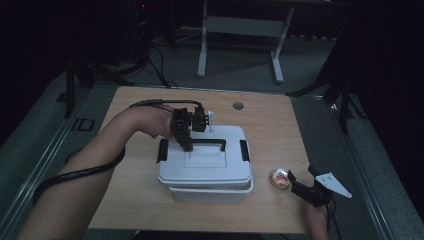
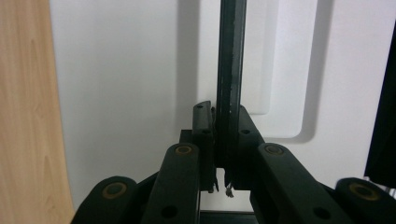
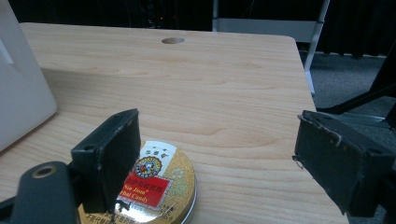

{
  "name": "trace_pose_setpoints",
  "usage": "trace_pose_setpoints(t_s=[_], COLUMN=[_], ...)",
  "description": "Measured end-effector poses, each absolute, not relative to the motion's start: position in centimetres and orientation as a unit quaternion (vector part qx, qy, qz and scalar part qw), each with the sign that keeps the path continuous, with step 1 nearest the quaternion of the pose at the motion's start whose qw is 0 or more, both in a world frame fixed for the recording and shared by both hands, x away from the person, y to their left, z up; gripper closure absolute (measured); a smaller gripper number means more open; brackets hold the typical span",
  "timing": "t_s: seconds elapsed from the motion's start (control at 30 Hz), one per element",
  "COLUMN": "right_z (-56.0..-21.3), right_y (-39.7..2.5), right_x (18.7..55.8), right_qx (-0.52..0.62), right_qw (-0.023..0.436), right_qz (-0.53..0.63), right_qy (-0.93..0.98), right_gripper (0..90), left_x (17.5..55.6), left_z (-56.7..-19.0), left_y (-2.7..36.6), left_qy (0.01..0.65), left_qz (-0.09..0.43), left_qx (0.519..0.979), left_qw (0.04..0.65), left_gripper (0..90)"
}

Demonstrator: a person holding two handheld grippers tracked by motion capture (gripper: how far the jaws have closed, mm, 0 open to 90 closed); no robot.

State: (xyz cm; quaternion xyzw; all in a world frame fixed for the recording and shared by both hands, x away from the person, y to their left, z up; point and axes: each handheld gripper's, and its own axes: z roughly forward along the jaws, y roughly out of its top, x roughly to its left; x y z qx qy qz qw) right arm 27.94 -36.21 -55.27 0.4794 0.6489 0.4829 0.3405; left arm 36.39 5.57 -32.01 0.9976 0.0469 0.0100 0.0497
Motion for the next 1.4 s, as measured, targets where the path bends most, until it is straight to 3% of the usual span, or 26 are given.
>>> trace_pose_setpoints(t_s=[0.7, 1.4], right_z=[-55.3, -55.2], right_y=[-36.1, -35.9], right_x=[28.0, 28.1], right_qx=[0.481, 0.482], right_qw=[0.342, 0.342], right_qz=[0.479, 0.47], right_qy=[0.65, 0.656], right_gripper=[13.9, 14.0], left_x=[35.6, 33.5], left_z=[-30.7, -31.3], left_y=[12.3, 24.8], left_qy=[0.1, 0.225], left_qz=[0.018, 0.031], left_qx=[0.993, 0.971], left_qw=[0.059, 0.075], left_gripper=[83.3, 83.2])
